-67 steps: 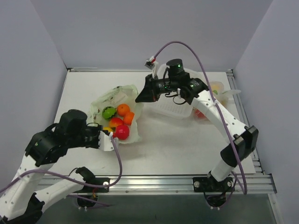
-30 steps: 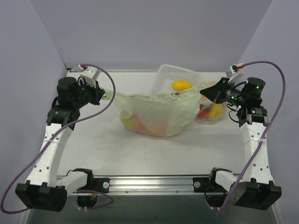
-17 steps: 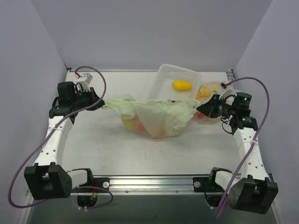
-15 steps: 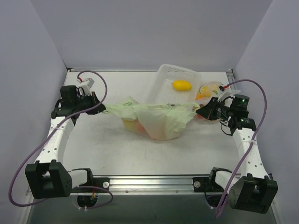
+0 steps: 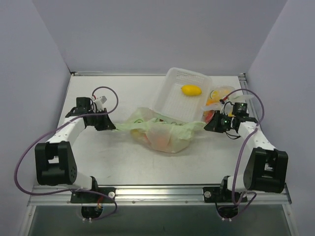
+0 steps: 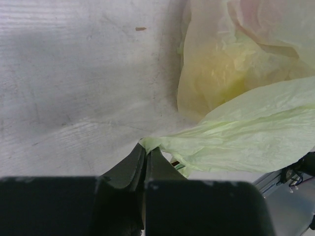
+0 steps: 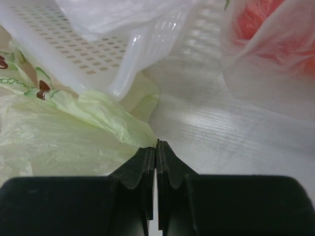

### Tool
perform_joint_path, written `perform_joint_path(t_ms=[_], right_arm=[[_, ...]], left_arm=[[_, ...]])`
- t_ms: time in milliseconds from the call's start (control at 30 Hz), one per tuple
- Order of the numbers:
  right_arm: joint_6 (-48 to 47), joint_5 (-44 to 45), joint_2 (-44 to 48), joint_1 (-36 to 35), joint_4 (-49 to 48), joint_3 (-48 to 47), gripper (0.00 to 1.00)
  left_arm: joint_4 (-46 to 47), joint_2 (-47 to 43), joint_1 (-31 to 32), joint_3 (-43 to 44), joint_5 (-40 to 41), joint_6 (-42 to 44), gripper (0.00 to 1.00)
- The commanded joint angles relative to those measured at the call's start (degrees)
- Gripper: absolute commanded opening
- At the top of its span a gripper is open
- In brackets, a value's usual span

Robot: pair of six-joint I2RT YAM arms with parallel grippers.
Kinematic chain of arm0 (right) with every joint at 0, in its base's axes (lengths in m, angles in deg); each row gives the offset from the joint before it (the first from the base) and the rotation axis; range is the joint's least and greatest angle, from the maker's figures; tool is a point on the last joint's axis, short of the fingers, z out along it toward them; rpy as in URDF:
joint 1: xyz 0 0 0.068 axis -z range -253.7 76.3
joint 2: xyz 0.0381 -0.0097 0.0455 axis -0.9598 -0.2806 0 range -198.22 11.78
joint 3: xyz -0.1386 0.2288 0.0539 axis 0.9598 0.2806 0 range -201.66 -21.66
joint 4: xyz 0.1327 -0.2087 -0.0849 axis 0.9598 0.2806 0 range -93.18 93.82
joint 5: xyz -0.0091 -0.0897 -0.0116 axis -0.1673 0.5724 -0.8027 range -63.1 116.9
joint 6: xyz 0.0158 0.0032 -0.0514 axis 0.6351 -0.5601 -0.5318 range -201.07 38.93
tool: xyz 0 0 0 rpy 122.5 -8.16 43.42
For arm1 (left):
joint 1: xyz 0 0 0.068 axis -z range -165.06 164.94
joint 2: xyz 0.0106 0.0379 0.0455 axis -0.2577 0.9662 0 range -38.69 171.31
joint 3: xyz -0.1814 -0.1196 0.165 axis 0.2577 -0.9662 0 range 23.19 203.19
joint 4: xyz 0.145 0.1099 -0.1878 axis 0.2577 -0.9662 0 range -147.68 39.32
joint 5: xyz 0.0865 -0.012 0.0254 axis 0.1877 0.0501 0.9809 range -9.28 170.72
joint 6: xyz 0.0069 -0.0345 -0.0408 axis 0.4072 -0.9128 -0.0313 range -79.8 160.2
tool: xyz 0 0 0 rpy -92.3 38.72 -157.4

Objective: Place the fake fruits into the plastic bag and tie a complex knot

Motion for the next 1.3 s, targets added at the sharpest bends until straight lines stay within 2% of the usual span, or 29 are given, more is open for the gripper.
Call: perform_joint_path(t_ms=[0, 467, 533, 700, 767, 833, 967, 1100, 1200, 1267], right_arm=[[-3.5, 10.2, -2.4, 0.5, 1.4, -2.7, 0.00], [-5.9, 23.0, -11.8, -7.1, 4.3, -8.2, 0.00], [-6.2, 22.3, -10.6, -7.1, 5.7, -9.8, 0.00], [-7.2, 16.3, -2.6, -7.1, 7.6, -12.6, 0.00], [-7.3, 13.1, 1.8, -7.4, 7.9, -14.0, 0.00], [-7.0, 9.6, 5.2, -7.7, 8.5, -15.3, 0.00], [-7.1, 5.9, 7.6, -9.7, 10.2, -17.2, 0.00], [-6.8, 4.6, 7.7, -11.4, 11.0, -18.0, 0.00], [-6.6, 4.3, 7.5, -12.4, 11.1, -17.9, 0.00], [-6.6, 4.1, 7.8, -12.9, 11.3, -17.7, 0.00]], left_arm=[[3.4, 2.3, -1.3, -0.1, 6.9, 2.1, 0.00], [2.5, 8.9, -1.4, -0.3, 13.2, 2.8, 0.00], [1.6, 7.7, -1.5, 1.5, 11.7, 3.9, 0.00], [0.2, -2.7, -1.6, 5.4, -1.8, 8.2, 0.00], [-1.3, -6.8, -1.5, 8.4, -5.5, 12.7, 0.13], [-2.0, -9.0, -1.4, 11.1, -9.2, 14.2, 0.40], [-2.4, -14.6, -1.4, 14.5, -12.9, 17.0, 0.77], [-3.4, -17.3, -1.3, 19.8, -17.9, 21.4, 0.95], [-5.5, -18.0, 1.6, 24.6, -20.6, 25.7, 0.97], [-12.3, -17.6, 13.0, 28.2, -13.8, 34.3, 0.97]])
